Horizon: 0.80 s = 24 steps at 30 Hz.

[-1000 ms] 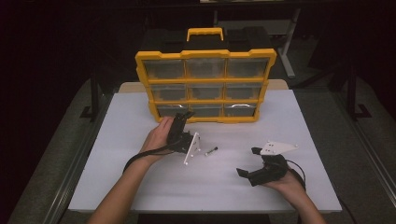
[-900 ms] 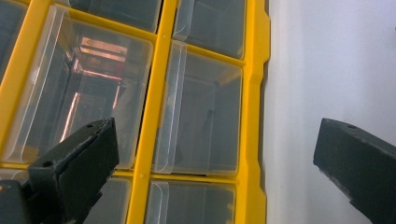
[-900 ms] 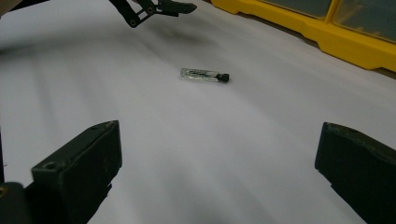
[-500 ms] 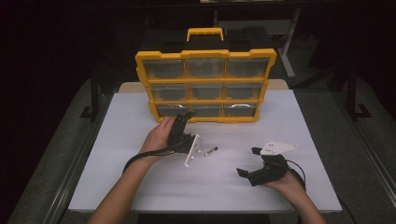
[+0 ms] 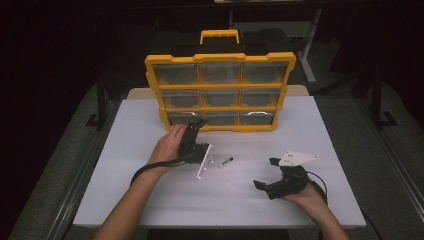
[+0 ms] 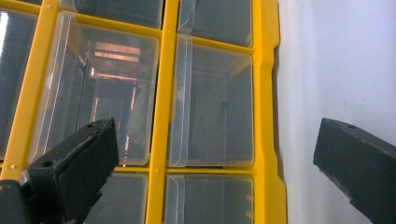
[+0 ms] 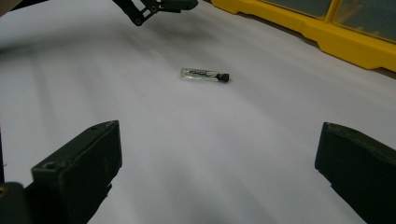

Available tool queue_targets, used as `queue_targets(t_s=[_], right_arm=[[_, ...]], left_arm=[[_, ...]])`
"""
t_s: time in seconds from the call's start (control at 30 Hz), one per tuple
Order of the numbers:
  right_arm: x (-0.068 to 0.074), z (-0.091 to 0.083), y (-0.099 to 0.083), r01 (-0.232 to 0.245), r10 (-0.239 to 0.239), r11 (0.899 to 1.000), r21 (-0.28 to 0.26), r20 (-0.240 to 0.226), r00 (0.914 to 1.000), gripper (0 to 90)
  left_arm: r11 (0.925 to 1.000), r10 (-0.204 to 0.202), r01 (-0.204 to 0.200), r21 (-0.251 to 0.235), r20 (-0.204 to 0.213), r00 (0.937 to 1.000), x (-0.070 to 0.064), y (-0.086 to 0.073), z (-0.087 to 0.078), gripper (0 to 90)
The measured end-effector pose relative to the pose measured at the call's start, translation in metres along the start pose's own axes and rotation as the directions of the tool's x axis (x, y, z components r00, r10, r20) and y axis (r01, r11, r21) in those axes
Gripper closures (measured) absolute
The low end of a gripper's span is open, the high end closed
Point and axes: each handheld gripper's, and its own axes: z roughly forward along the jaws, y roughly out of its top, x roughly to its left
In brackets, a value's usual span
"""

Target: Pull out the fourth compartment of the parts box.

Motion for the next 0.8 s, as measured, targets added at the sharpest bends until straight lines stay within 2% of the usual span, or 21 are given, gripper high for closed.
queue_targets(t_s=[0.23, 0.37, 0.57, 0.6, 0.8], right_arm=[[0.000, 0.000, 0.000, -0.001, 0.001, 1.000, 0.000, -0.001, 1.0000, 0.1], [0.000, 0.000, 0.000, -0.001, 0.001, 1.000, 0.001, 0.000, 1.0000, 0.1], [0.000, 0.000, 0.000, -0.001, 0.001, 1.000, 0.000, -0.001, 1.0000, 0.1], [0.000, 0.000, 0.000, -0.001, 0.001, 1.000, 0.000, -0.001, 1.0000, 0.1], [0.000, 0.000, 0.000, -0.003, 0.003, 1.000, -0.002, -0.001, 1.0000, 0.2]], left_arm=[[0.9999, 0.002, -0.002, 0.012, -0.013, 0.9999, 0.002, -0.004, -0.001, 0.1], [0.9995, 0.019, -0.019, 0.025, -0.015, 0.9997, 0.003, -0.007, -0.002, 0.1], [0.9995, 0.013, -0.012, 0.031, -0.027, 0.9995, 0.006, -0.010, -0.004, 0.1], [0.9986, 0.028, -0.027, 0.045, -0.027, 0.9992, 0.007, -0.010, -0.005, 0.1], [0.9983, 0.021, -0.019, 0.055, -0.040, 0.9990, 0.009, -0.015, -0.006, 0.1]])
